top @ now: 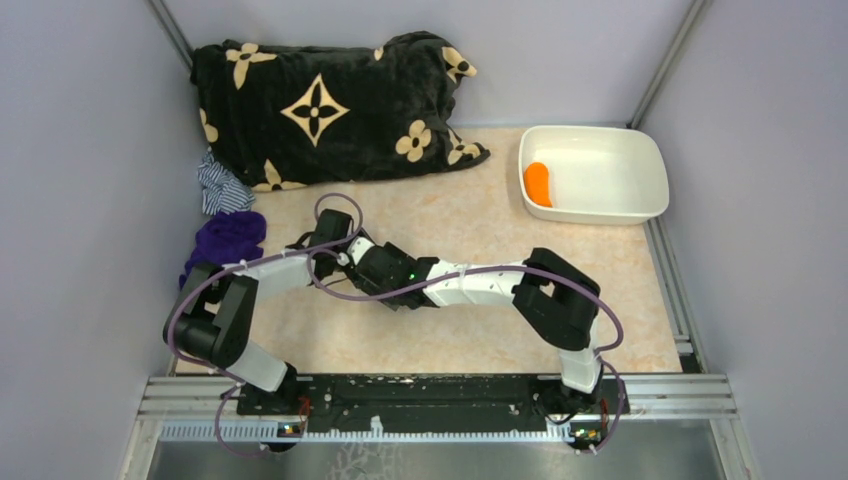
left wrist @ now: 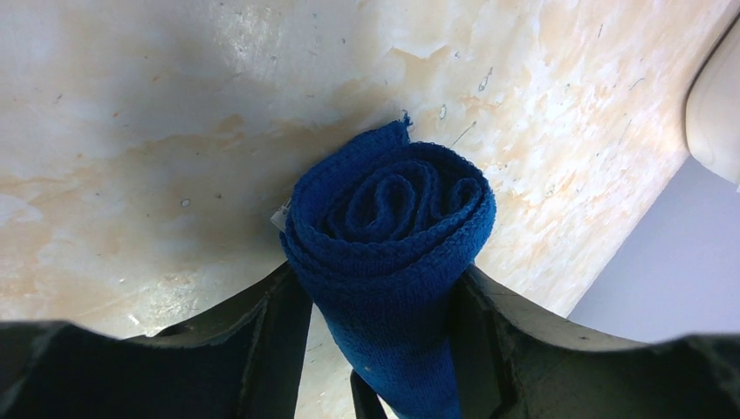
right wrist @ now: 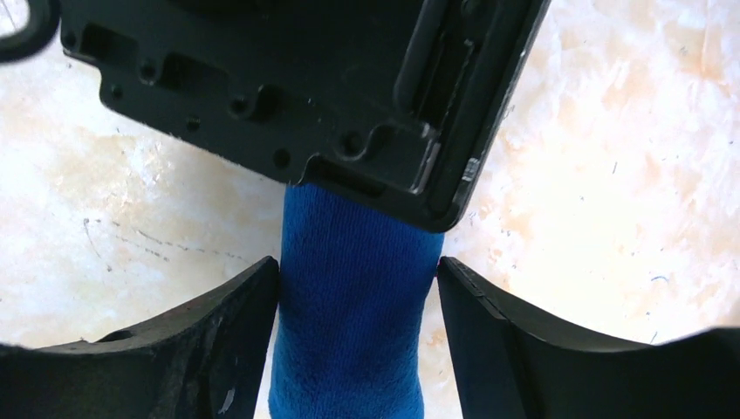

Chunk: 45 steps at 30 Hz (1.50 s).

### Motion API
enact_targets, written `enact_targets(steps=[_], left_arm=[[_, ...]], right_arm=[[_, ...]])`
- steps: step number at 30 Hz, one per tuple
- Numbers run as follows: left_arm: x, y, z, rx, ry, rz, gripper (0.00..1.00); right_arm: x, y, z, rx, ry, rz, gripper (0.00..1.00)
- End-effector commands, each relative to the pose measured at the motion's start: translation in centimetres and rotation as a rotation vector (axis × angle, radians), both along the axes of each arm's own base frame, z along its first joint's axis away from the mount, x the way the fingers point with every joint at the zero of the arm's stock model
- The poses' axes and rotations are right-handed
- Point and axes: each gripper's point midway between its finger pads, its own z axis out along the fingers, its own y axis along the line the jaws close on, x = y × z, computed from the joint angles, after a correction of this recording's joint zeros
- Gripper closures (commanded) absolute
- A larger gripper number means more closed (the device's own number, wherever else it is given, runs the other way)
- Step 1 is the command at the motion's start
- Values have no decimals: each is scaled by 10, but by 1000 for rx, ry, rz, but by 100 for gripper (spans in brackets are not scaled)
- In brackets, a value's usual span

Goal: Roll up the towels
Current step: Roll the towel at the center of the board, then pick up the towel at the center of the board.

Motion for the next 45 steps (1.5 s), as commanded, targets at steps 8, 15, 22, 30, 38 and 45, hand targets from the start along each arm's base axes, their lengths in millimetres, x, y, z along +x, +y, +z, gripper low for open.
enact_targets(steps=[8, 15, 22, 30, 38, 45], left_arm=[[-26, 31, -37, 175, 132, 13, 39], [-25, 31, -37, 181, 123, 12, 39], [-22, 27, -37, 161, 108, 5, 38], [-9, 24, -23, 131, 36, 11, 34], [48, 50, 31, 72, -124, 35, 30], [90, 117, 91, 136, -252, 100, 29]], right_arm=[[3, 6, -12, -30, -38, -4, 38], [-10, -16, -44, -56, 73, -40, 44], [-18, -36, -74, -115, 176, -63, 50], [-31, -63, -94, -133, 307, -97, 65], [-20, -69, -50, -45, 288, -115, 88], [17, -73, 18, 85, 210, -168, 95]])
